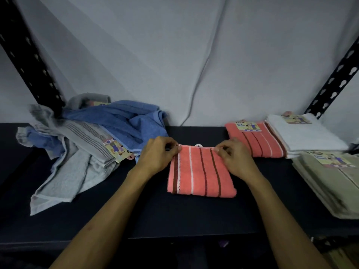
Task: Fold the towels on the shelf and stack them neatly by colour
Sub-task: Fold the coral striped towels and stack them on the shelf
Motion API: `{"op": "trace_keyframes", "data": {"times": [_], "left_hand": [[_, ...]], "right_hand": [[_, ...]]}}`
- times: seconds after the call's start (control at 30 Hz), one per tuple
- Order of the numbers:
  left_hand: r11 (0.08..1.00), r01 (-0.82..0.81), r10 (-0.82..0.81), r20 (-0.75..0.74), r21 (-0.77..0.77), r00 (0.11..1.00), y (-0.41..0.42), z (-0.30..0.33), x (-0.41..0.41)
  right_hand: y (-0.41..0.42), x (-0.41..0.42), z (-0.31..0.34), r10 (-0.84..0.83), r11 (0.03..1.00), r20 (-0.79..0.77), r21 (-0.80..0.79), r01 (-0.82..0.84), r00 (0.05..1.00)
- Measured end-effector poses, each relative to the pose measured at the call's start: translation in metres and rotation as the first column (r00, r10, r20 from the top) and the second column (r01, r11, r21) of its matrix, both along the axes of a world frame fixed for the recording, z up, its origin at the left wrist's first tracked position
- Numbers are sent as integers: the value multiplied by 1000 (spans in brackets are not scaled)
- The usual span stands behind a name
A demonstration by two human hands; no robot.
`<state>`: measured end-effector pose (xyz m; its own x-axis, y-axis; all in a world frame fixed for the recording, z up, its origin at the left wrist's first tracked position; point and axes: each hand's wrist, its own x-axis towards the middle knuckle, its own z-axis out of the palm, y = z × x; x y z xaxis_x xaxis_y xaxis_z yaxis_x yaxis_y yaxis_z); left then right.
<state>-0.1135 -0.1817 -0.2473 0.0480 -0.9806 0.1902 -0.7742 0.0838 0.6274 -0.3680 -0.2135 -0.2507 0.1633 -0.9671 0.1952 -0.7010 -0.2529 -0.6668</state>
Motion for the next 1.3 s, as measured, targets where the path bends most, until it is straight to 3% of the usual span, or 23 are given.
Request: {"op": "trace_keyframes", "data": {"times": [0.13, 0.27, 0.37, 0.47, 0.57, 0.67, 0.73, 0.93, 1.03, 1.1, 1.2, 1.3], "left_hand": [[998, -61, 60, 34, 30, 998, 1, 3, -5], [995, -99, 100, -31, 32, 994, 8, 13, -13], [974, -142, 153, 48, -176, 987, 24, 22, -26], [932, 26, 27, 142, -362, 990, 42, 25, -44], [966, 224, -177, 293, -132, 939, 49, 5, -55], [971, 187, -231, 387, 147, 893, 47, -10, -51], [958, 192, -268, 434, 211, 860, 48, -12, -47], [948, 209, -298, 448, 238, 843, 57, -13, -22], [944, 248, -319, 403, 219, 858, 62, -14, -13], [937, 289, -342, 342, 197, 875, 65, -14, -12], [933, 313, -353, 297, 176, 887, 65, -17, -10], [937, 300, -342, 297, 179, 892, 65, -17, -10]], "right_hand": [[2, 7, 3, -39, 998, -62, 38, 42, 997], [3, 12, 16, -56, 995, -65, 82, 61, 996], [12, 19, 32, -81, 996, -90, 18, 83, 993], [40, 33, 36, -90, 987, 4, -135, 90, 996], [65, 46, 13, 28, 996, -191, -74, -43, 981], [69, 43, -6, 102, 995, -400, 60, -85, 911], [66, 36, -7, 148, 988, -468, 116, -105, 871], [65, 20, -3, 154, 977, -481, 202, -62, 863], [68, 17, 0, 30, 978, -470, 198, 72, 882], [69, 24, 7, -53, 986, -517, 108, 127, 854], [73, 51, 17, -16, 999, -547, -43, -9, 837], [75, 65, 8, 173, 982, -572, 40, -184, 802]]}}
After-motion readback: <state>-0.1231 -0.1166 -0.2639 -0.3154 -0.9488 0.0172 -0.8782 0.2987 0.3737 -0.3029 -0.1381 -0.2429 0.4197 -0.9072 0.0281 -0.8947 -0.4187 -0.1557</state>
